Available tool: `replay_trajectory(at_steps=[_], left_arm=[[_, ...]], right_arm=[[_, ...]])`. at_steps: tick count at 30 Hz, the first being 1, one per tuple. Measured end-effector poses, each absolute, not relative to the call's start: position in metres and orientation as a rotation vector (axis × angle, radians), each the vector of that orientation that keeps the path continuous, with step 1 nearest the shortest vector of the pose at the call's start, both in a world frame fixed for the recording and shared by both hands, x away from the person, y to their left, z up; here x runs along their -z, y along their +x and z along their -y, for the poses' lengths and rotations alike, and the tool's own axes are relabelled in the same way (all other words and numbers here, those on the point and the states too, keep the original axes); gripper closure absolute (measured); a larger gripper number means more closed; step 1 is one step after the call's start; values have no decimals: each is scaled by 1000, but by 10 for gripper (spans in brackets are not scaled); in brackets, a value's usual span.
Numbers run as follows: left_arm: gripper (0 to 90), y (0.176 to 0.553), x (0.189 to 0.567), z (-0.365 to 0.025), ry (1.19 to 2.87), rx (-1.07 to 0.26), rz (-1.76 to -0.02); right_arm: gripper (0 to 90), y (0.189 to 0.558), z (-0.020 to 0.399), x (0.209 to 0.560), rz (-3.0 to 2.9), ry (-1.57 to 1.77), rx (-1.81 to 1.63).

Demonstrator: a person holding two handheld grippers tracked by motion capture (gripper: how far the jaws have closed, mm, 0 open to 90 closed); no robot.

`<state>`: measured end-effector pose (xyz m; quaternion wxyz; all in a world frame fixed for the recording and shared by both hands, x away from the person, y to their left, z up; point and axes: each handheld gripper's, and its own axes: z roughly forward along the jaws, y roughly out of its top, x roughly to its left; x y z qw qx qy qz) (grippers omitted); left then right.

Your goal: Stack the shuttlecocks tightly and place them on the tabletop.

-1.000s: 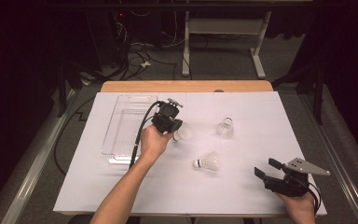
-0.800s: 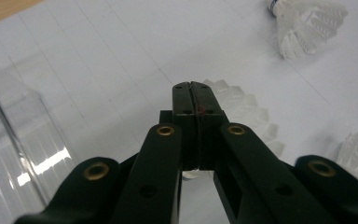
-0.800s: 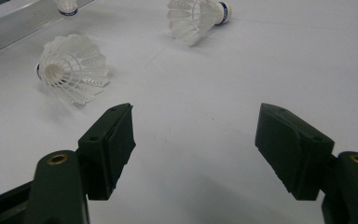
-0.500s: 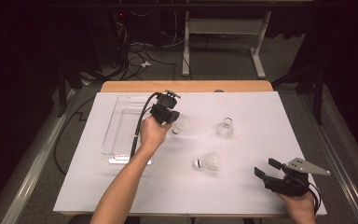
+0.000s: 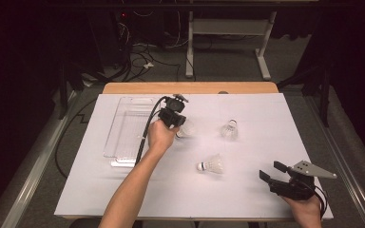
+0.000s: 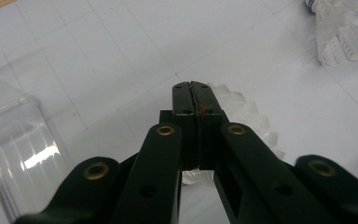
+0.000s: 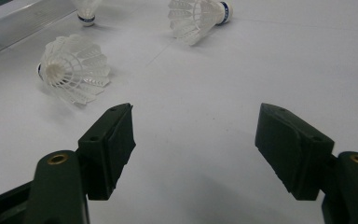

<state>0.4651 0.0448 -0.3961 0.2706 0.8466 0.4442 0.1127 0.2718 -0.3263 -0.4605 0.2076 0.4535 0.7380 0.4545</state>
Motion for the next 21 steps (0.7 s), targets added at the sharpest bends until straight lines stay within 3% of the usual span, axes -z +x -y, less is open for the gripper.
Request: replay_trajectory(at_steps=[21], left_arm=[[895,469,410,-16,2267,-210,-1184]], right_arm=[[285,272,326,460,-2062,1253,-1268]])
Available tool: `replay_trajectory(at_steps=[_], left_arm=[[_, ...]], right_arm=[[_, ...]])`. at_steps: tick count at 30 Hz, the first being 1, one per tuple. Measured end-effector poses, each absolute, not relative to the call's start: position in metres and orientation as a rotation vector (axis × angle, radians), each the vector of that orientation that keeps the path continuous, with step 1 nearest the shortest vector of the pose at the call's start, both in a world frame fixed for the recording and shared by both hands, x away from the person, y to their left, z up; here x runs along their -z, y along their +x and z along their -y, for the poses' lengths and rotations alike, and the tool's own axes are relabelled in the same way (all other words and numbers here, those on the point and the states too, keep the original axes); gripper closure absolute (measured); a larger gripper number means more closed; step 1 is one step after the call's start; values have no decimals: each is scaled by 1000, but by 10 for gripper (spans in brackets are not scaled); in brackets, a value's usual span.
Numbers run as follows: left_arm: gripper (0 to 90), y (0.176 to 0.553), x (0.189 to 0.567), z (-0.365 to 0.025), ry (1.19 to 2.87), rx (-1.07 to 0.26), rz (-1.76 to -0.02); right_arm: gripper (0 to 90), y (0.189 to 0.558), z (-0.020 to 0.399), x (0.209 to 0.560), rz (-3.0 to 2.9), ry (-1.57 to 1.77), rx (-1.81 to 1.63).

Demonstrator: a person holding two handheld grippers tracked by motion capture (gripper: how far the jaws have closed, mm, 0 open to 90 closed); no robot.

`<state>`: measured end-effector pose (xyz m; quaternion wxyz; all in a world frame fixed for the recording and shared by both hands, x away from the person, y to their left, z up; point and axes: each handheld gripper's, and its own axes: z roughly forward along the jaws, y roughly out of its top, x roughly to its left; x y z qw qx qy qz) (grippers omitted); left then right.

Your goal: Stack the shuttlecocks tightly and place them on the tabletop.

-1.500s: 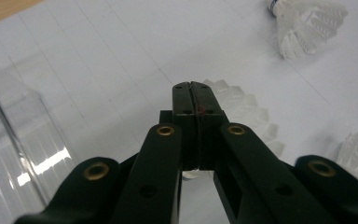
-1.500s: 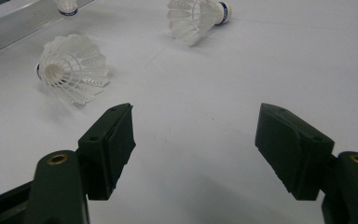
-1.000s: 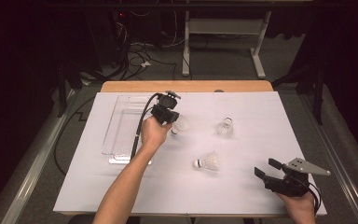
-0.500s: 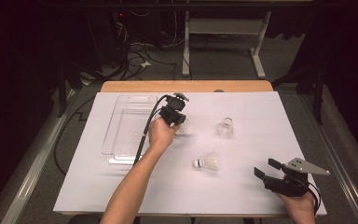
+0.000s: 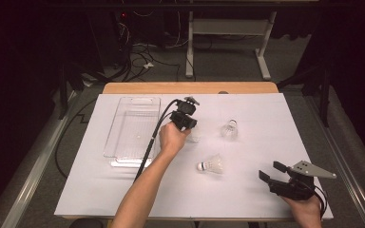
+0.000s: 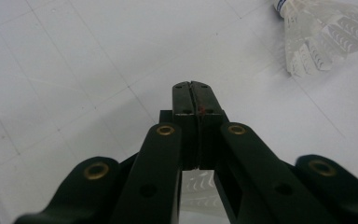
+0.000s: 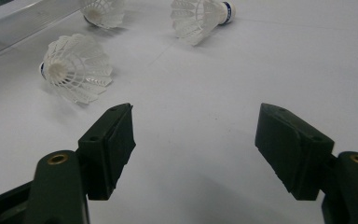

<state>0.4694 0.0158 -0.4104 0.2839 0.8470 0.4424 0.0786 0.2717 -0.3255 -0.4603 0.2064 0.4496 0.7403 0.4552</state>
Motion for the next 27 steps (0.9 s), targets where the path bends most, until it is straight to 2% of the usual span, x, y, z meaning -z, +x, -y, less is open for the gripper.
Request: replay_trajectory(at_steps=[14,27], left_arm=[[889,471,416,-9,2261,-186,-1183],[794,473,420,-3,2284,-219,-1178]], right_arm=[[285,272,325,460,-2067,1250,-1269],[285,272,325,460,-2070,1249,-1270]])
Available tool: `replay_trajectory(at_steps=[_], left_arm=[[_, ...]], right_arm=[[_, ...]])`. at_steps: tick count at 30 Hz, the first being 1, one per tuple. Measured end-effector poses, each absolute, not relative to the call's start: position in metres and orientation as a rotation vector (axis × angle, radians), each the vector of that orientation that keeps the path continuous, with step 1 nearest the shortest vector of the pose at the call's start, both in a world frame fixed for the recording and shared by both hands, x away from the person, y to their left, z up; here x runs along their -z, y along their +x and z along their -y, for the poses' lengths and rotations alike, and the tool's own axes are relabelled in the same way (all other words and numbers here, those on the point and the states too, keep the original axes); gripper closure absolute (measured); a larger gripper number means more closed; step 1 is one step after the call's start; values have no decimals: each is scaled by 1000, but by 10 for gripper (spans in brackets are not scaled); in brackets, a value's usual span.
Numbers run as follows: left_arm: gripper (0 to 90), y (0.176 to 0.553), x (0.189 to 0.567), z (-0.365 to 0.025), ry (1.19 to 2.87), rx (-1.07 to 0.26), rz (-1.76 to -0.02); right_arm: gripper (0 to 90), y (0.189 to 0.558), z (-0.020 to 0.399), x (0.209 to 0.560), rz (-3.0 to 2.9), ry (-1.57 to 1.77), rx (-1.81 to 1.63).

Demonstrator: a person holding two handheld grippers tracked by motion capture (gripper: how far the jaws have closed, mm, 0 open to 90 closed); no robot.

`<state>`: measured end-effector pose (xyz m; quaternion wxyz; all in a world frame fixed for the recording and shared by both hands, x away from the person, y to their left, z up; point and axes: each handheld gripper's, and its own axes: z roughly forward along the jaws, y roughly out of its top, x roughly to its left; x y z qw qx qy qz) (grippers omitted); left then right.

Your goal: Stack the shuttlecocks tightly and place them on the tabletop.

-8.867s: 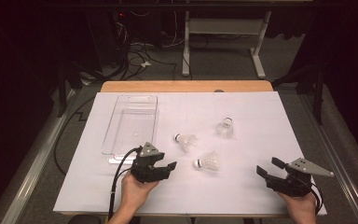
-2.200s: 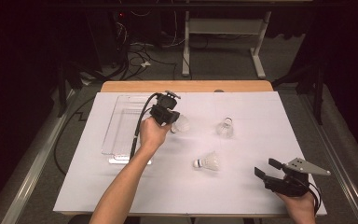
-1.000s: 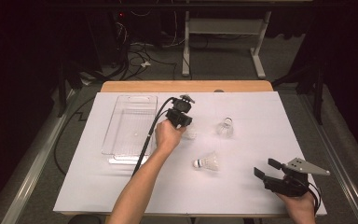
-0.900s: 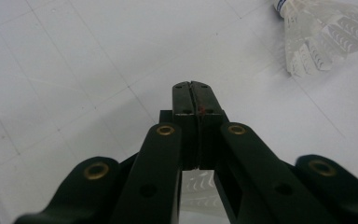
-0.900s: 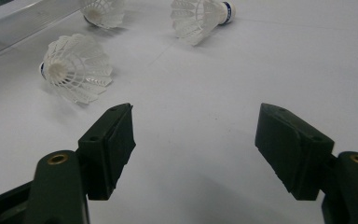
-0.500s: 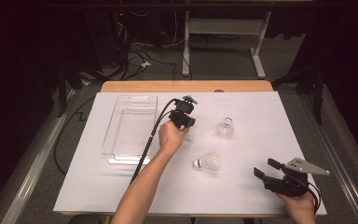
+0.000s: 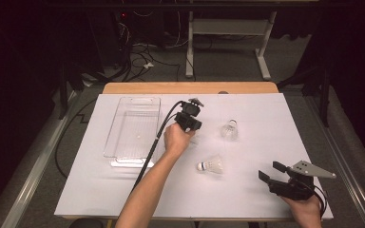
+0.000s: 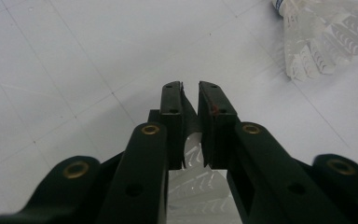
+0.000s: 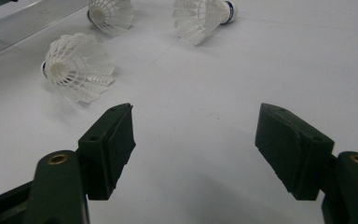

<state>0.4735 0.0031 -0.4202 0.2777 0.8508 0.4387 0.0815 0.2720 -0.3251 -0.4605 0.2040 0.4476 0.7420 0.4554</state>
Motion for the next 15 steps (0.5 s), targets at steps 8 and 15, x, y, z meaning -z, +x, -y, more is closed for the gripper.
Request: replay_trajectory(at_steps=[8,15], left_arm=[[737,475,420,-6,2279,-232,-1187],[690,476,421,-7,2280,-226,-1188]], right_arm=[[285,272,325,461,-2072,1247,-1270],[285,272,325,461,-2073,1250,-1271]])
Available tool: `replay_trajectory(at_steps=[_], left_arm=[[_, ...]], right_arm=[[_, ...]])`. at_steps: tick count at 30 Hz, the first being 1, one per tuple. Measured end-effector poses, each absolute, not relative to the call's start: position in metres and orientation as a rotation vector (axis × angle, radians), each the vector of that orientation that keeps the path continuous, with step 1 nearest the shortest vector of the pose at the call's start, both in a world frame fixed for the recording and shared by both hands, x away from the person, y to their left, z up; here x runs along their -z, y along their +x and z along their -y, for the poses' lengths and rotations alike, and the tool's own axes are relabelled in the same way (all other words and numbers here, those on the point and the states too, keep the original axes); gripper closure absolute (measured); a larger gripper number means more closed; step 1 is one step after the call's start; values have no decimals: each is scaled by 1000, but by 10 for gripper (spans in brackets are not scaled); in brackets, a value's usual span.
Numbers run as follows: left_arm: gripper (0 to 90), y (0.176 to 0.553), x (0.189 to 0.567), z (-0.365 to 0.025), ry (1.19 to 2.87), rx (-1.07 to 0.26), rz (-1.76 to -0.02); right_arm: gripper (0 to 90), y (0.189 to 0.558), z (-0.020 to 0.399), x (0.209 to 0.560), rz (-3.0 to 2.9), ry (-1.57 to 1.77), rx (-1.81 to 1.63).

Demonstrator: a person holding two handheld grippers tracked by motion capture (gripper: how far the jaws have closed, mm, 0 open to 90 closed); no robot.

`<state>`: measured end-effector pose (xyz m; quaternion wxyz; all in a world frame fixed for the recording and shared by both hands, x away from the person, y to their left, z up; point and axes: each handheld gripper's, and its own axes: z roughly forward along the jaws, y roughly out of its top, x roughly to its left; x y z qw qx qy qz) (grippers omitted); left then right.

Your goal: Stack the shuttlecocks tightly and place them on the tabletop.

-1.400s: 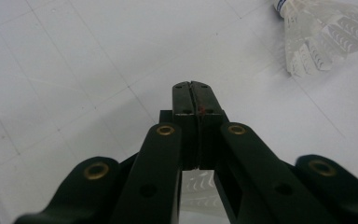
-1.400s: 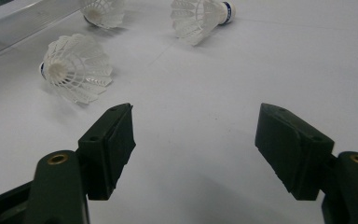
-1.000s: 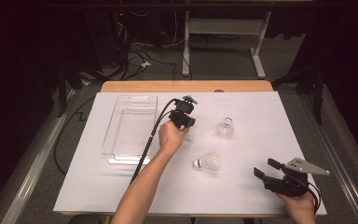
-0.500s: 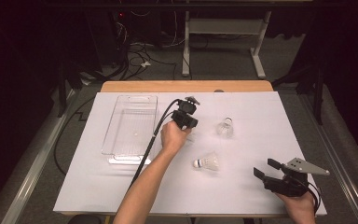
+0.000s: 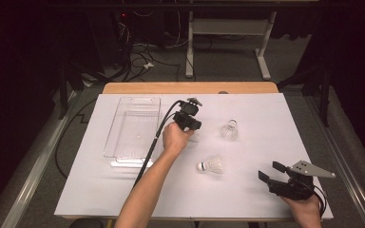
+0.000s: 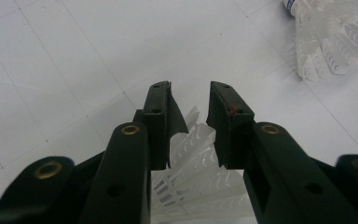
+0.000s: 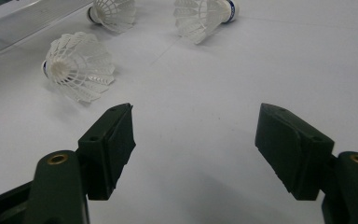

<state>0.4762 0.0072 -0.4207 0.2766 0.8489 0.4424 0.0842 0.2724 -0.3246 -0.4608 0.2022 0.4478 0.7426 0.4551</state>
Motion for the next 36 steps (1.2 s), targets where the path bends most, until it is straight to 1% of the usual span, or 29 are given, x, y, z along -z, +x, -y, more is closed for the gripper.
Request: replay_trajectory(at_steps=[6,9,16,36], left_arm=[[639,476,421,-8,2283,-225,-1192],[599,477,422,-8,2292,-229,-1196],[551,477,422,-8,2292,-216,-1200],[480,476,421,-8,2278,-186,-1211]], right_arm=[[285,273,325,461,-2075,1251,-1270],[284,273,325,461,-2077,1254,-1270],[284,273,325,461,-2080,1251,-1270],[284,273,325,461,-2085,1252,-1267]])
